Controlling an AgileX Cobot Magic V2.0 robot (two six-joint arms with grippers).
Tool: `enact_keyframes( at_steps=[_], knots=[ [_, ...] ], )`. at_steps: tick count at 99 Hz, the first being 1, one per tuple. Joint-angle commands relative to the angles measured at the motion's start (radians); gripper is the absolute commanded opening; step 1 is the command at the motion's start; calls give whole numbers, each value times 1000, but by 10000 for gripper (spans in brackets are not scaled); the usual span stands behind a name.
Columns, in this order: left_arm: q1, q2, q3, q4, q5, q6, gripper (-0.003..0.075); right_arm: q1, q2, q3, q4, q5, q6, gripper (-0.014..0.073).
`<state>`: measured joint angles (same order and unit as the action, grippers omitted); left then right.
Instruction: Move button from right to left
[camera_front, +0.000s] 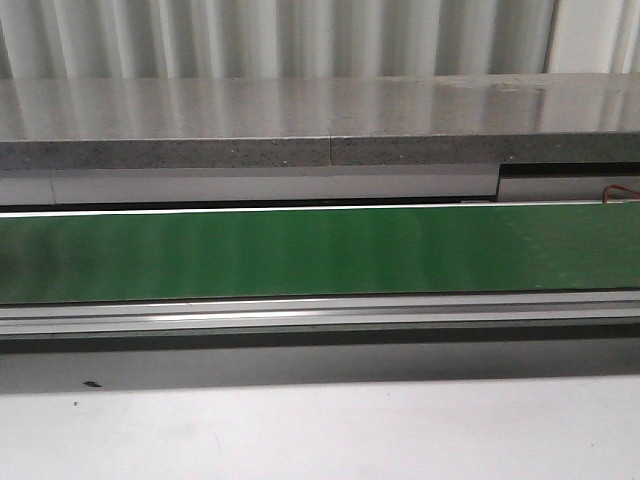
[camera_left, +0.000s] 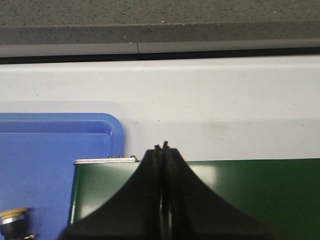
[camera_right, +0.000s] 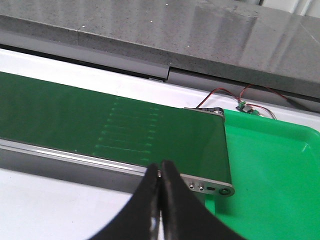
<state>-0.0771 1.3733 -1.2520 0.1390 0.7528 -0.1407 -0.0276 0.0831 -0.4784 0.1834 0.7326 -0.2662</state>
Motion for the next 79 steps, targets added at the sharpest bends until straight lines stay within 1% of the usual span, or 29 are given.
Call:
enact_keyframes(
  at_steps=[1,13,46,79],
  knots=[
    [-28,-80,28,-12,-98,-19,-20,2,13,-22,11,-69,-6,-68],
    [-54,-160,128,-26,-155,-19,-20,2,13,-22,11,-69,-6,-68],
    [-56,-436,392,-85,-284,-19,-21,2,13,-22,11,-69,-6,-68],
    [-56,-741,586,-87,-358,-19,-20,2,13,-22,11,-69,-6,-68]
  ],
)
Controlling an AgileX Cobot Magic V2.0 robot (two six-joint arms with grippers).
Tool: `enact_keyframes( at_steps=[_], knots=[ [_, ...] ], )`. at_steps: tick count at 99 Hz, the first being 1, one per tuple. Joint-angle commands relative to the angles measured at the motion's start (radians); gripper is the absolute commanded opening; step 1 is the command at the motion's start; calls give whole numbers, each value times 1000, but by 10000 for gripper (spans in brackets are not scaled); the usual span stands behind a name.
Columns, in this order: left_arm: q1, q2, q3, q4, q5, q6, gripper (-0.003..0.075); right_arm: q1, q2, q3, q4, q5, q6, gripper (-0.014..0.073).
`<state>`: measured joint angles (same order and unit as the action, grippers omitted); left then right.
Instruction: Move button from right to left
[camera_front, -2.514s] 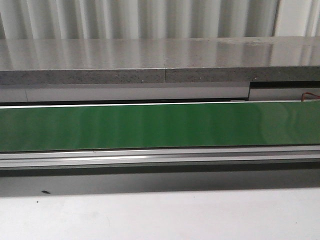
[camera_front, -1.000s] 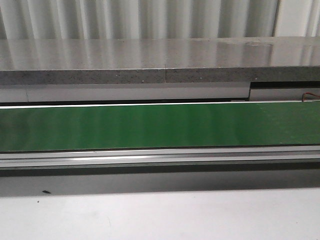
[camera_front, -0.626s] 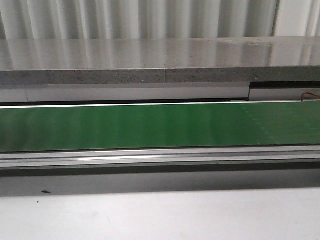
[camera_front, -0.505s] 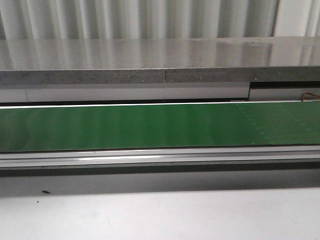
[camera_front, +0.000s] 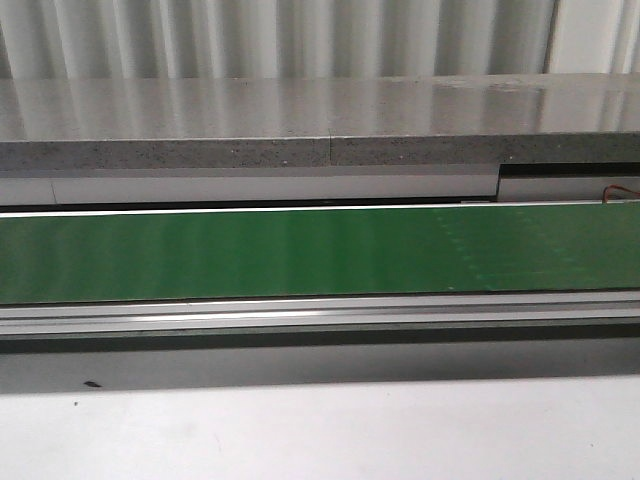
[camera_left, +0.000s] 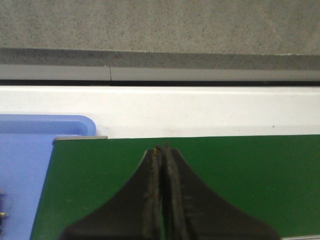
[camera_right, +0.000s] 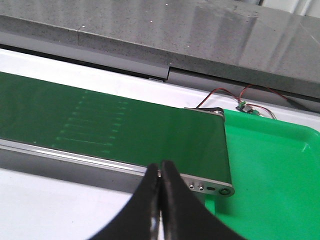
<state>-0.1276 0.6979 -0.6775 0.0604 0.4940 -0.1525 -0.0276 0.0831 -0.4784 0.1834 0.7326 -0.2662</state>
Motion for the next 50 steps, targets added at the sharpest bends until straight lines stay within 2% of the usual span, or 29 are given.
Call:
enact_keyframes(
  at_steps=[1,18,50],
  knots=[
    [-5,-78,15,-8,-102,-8,-20,2,13,-22,11,-69,-6,-68],
    [-5,-215,108,-1,-155,-8,-20,2,13,-22,11,-69,-6,-68],
    [-4,-426,227,-8,-155,-8,-20,2,13,-22,11,-69,-6,-68]
  ],
)
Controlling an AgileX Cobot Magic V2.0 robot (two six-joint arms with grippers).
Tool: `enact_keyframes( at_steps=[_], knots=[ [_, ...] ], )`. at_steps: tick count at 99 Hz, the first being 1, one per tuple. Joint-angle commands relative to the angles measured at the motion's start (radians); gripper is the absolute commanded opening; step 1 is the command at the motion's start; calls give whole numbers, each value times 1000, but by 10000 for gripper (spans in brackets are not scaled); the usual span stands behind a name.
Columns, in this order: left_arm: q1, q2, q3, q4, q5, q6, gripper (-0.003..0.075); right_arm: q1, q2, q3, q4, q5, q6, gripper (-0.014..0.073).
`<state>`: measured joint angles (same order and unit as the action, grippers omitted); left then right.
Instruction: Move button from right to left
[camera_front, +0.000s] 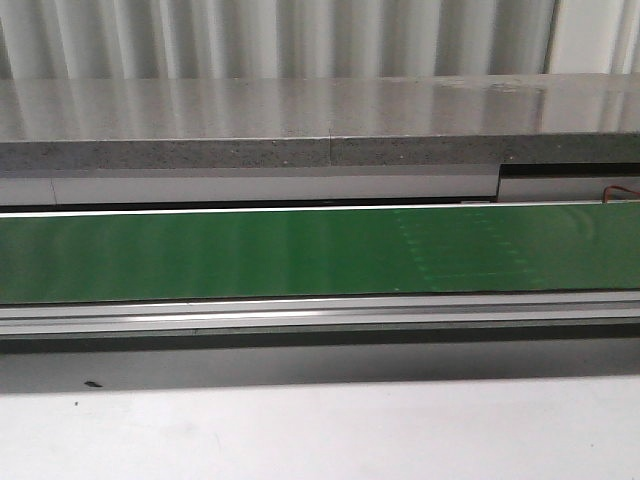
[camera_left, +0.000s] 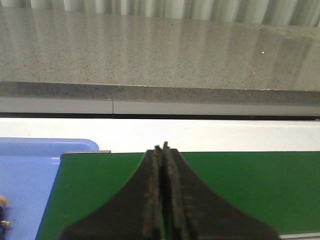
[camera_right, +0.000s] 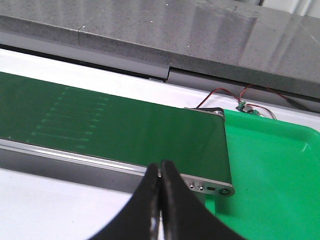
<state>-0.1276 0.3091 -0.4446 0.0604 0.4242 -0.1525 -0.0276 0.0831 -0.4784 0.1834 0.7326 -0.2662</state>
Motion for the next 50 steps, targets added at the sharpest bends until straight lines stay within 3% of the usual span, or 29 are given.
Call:
enact_keyframes(
  at_steps=[1,21,43,50],
  knots=[
    [-4,-41,-1,-8,-86,-8,-20,2,13,-22,11,-69,-6,-68],
    [-4,-155,102,34,-159,-8,-20,2,13,-22,11,-69,-6,-68],
    [-2,-239,290,118,-460,-8,-20,2,13,-22,11,-69,-6,-68],
    [-2,-252,342,110,-487,-8,-20,2,13,-22,11,-69,-6,-68]
  ],
)
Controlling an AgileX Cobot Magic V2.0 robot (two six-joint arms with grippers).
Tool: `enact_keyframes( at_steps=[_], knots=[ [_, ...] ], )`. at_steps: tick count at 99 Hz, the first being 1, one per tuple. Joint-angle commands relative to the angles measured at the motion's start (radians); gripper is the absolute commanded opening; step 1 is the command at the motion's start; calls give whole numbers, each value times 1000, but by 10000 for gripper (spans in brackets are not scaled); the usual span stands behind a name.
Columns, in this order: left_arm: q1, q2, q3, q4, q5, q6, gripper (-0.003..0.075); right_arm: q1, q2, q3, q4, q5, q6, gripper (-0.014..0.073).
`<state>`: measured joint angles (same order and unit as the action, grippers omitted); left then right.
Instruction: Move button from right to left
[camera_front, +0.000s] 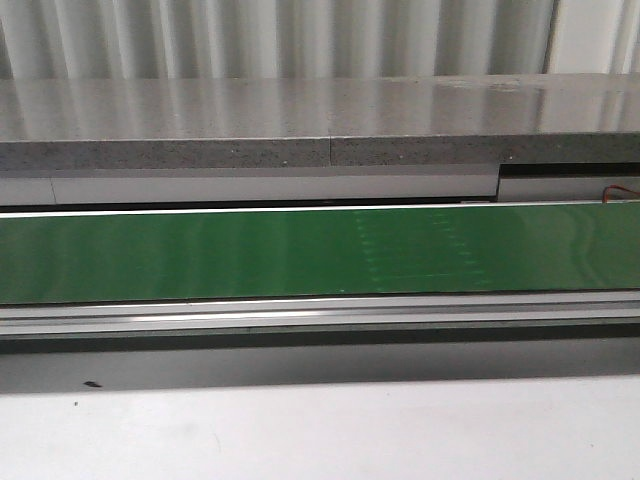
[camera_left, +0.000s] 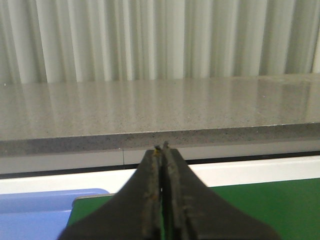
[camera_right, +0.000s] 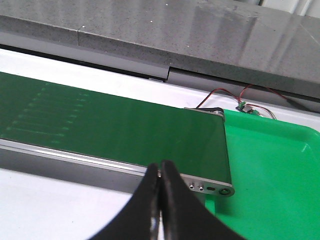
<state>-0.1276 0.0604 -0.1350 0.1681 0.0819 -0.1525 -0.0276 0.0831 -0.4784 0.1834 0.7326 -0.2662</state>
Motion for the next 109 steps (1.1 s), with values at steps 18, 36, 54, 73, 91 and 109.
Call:
enact_keyframes(
  at_steps=[18,36,54,73,91,109],
  knots=[
    [-2,-53,121,-2,-120,9,-20,2,13,-22,11,-69,-6,-68],
    [32,-96,178,-57,-102,82,-20,2,13,-22,11,-67,-6,-68],
    [36,-96,178,-67,-48,82,-20,2,13,-22,11,-69,-6,-68],
    [36,-96,178,-71,-25,82,-20,2,13,-22,11,-69,-6,-68],
    [36,-96,178,-71,-25,82,-20,2,13,-22,11,-69,-6,-68],
    [36,-96,178,-71,-25,82,-20,2,13,-22,11,-69,-6,-68]
  ],
)
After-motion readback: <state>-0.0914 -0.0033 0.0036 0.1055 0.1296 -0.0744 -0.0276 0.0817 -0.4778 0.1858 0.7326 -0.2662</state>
